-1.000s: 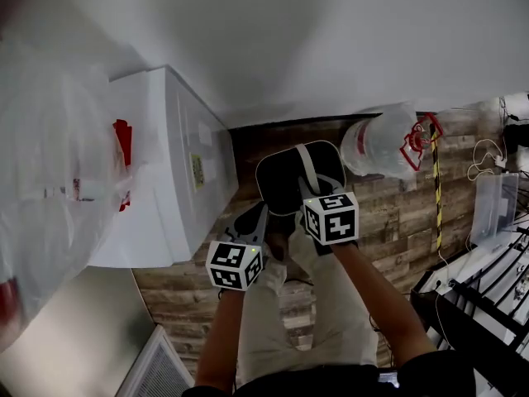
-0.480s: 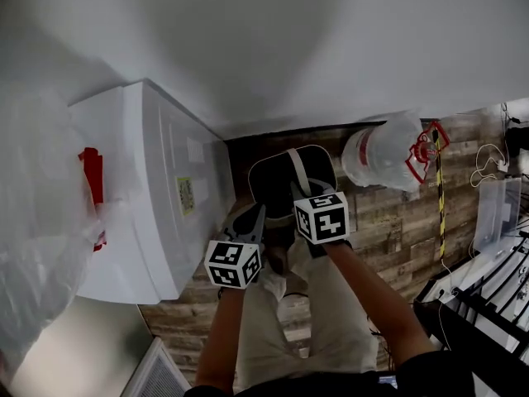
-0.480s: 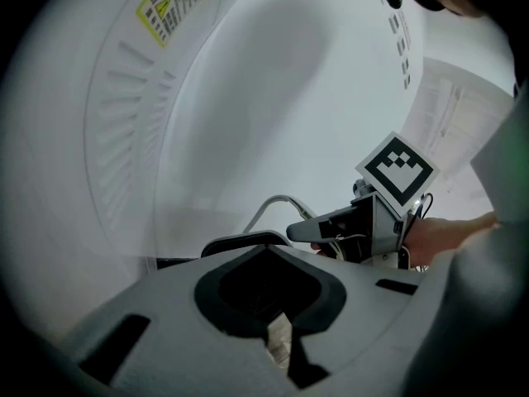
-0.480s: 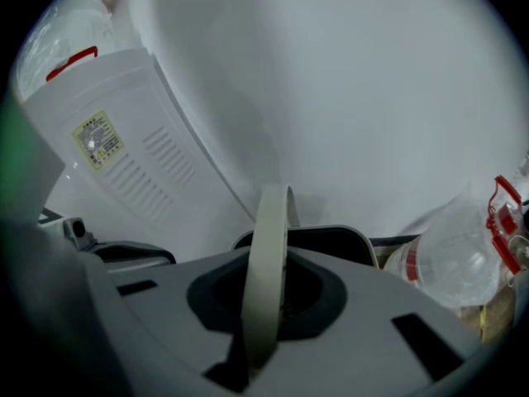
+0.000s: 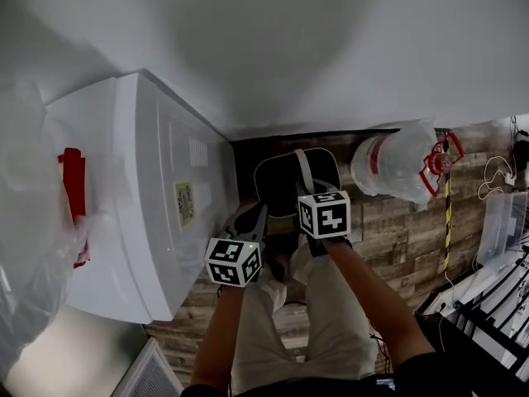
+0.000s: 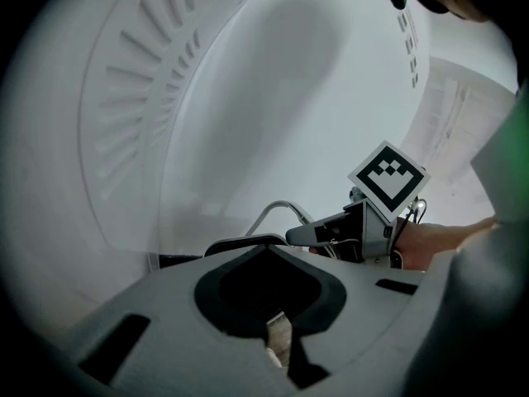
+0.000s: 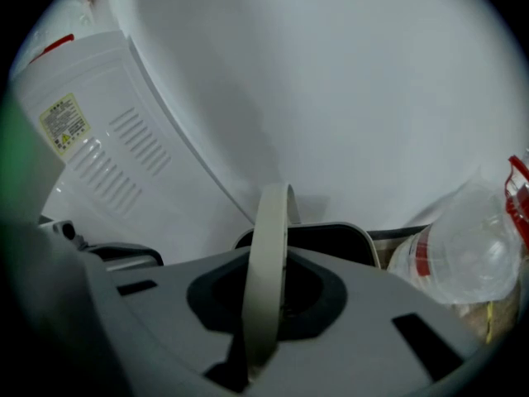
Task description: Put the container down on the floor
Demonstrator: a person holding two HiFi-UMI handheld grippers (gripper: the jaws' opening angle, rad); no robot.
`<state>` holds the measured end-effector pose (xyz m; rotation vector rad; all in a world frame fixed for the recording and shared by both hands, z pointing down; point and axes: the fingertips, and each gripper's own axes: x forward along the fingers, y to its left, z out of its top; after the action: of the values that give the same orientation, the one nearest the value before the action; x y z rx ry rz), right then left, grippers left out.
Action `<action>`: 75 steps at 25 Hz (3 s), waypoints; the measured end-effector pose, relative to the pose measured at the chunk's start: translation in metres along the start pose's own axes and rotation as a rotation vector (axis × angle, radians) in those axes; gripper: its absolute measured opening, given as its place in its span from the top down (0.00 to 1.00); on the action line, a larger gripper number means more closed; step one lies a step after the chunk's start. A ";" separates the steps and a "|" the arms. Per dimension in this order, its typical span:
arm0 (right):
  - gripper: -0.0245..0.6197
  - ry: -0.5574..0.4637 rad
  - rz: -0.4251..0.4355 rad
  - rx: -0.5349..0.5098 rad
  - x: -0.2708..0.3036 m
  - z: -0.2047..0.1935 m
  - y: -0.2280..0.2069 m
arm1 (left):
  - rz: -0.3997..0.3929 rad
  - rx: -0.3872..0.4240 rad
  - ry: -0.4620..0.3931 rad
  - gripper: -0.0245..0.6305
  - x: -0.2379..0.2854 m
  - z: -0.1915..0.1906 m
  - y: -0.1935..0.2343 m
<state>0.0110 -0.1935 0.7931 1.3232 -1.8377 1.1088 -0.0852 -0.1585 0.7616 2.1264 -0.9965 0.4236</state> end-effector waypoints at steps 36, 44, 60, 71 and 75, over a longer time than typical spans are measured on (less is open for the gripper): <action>0.91 0.037 0.000 0.060 0.119 -0.022 -0.047 | 0.025 -0.047 -0.031 0.94 0.073 -0.040 0.059; 0.91 0.034 0.014 0.061 0.132 -0.026 -0.046 | 0.029 -0.049 -0.031 0.94 0.080 -0.047 0.065; 0.91 0.051 0.032 0.075 0.157 -0.050 -0.051 | 0.036 -0.061 -0.020 0.94 0.093 -0.065 0.073; 0.91 0.050 0.037 0.101 0.169 -0.051 -0.052 | 0.033 -0.064 -0.023 0.94 0.101 -0.071 0.075; 0.91 0.022 0.070 0.092 0.175 -0.045 -0.049 | 0.033 -0.069 -0.031 0.94 0.103 -0.070 0.079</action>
<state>0.0027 -0.2379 0.9751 1.3005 -1.8492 1.2530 -0.0784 -0.1941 0.9052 2.0631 -1.0503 0.3679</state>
